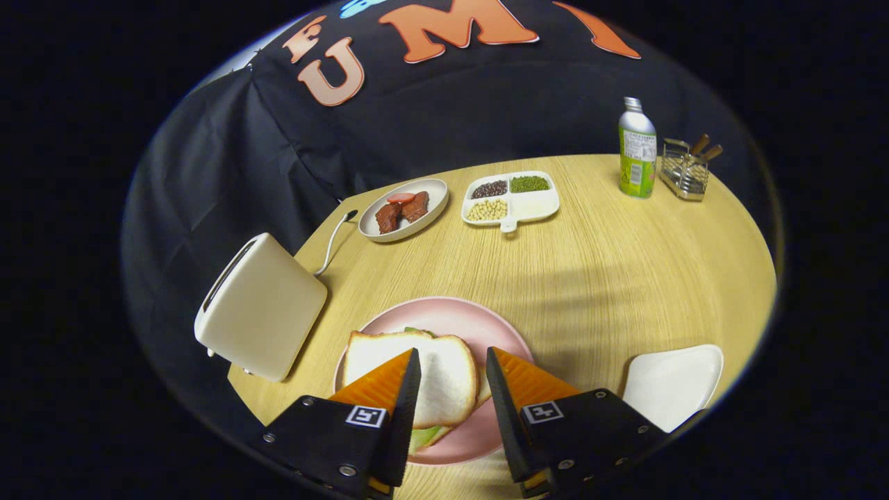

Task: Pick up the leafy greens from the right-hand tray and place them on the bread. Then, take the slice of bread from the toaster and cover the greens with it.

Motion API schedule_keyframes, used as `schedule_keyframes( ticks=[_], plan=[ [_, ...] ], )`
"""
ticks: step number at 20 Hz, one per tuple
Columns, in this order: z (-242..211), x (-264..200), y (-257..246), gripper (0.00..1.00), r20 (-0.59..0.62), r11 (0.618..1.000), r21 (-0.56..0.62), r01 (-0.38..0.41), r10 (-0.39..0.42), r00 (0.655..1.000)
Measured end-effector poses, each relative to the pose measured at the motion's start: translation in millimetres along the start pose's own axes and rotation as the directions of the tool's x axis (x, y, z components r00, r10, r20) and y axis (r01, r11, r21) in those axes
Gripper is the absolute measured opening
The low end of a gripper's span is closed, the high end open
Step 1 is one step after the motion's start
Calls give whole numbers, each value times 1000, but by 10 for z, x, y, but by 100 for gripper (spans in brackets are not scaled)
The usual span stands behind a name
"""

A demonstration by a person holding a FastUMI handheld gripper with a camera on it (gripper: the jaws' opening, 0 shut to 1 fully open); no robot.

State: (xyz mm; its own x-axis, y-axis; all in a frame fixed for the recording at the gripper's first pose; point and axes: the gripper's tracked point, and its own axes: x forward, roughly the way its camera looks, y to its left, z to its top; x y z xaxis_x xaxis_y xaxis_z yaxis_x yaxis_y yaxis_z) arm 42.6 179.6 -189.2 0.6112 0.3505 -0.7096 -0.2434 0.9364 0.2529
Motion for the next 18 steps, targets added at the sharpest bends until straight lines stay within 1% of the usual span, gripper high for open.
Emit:
schedule_keyframes(
  ticks=[3, 5, 6, 8, 10, 13, 15, 18],
  plan=[
    [270, -187, 56, 65, 98, 998, -58, 6, 0, 995],
    [485, -361, 65, 68, 186, 994, -107, 36, -16, 983],
    [571, -455, 84, 71, 222, 992, -122, 46, -18, 975],
    [712, -650, 170, 77, 289, 990, -135, 42, -1, 957],
    [842, -840, 215, 80, 360, 986, -158, 53, 8, 933],
    [997, -1138, 249, 84, 464, 974, -198, 111, -7, 886],
    [1035, -1312, 361, 85, 499, 974, -201, 101, 13, 866],
    [1176, -1615, 475, 85, 575, 972, -209, 104, 36, 817]
  ],
)
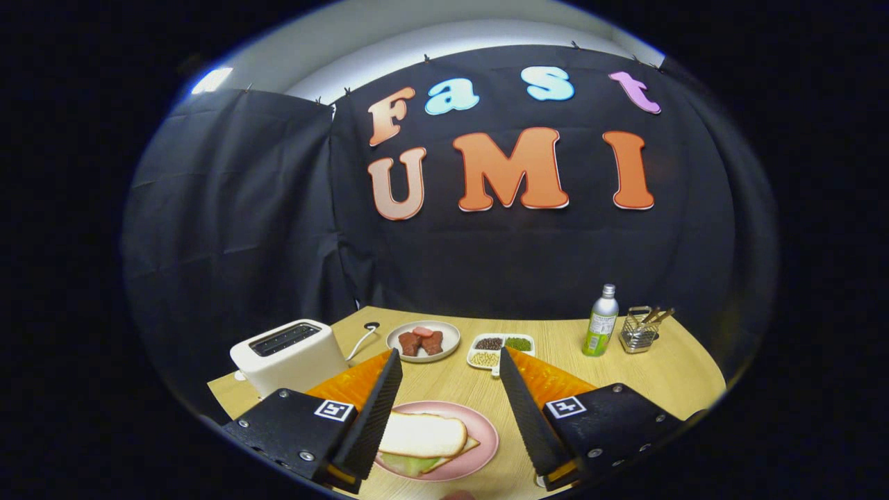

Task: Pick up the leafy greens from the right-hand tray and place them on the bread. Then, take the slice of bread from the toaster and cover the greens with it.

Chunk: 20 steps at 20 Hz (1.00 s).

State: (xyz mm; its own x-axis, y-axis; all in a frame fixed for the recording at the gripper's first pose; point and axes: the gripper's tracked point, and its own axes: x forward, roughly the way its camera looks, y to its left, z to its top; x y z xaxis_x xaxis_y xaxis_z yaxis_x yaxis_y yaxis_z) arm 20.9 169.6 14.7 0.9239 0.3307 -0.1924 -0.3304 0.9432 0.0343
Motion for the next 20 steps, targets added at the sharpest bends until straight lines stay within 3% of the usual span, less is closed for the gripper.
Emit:
schedule_keyframes(
  ticks=[5, 8, 16, 20],
  plan=[
    [432, -274, 139, 89, 144, 999, -17, -37, 39, 989],
    [613, -401, 103, 91, 214, 999, -30, -20, 26, 977],
    [753, -560, -35, 91, 290, 996, -82, 31, -6, 957],
    [815, -614, 48, 91, 338, 991, -130, 29, 16, 941]
  ],
)
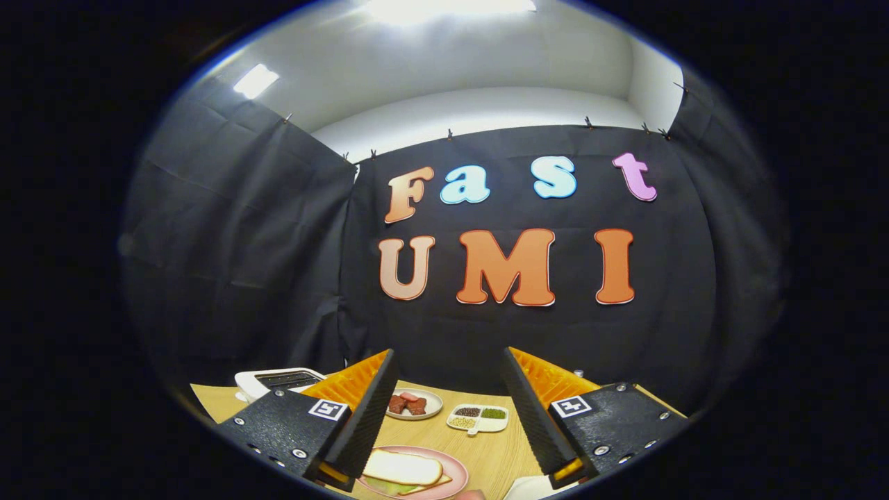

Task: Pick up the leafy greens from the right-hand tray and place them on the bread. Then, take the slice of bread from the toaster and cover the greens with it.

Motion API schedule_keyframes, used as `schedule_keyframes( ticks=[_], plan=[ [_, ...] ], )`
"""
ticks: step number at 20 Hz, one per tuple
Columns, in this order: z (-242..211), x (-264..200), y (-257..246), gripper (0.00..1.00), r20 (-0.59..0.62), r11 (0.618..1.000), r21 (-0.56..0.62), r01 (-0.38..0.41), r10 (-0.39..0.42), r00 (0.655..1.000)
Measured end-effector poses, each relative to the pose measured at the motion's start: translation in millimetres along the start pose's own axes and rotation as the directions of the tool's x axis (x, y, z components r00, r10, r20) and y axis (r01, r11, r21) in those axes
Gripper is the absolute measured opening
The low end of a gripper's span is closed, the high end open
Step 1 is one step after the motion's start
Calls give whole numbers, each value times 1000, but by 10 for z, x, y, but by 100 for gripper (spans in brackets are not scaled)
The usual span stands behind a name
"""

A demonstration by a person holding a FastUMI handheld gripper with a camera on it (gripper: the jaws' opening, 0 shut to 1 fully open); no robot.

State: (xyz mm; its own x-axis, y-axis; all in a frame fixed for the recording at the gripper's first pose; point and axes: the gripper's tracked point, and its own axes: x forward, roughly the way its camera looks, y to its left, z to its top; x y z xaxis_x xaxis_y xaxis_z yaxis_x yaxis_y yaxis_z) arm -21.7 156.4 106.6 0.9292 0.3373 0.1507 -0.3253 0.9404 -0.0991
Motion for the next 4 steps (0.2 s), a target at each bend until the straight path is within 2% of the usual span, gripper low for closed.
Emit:
schedule_keyframes(
  ticks=[4],
  plan=[
    [53, 3, 47, 91, 24, 999, -33, -6, 7, 1000]
  ],
)
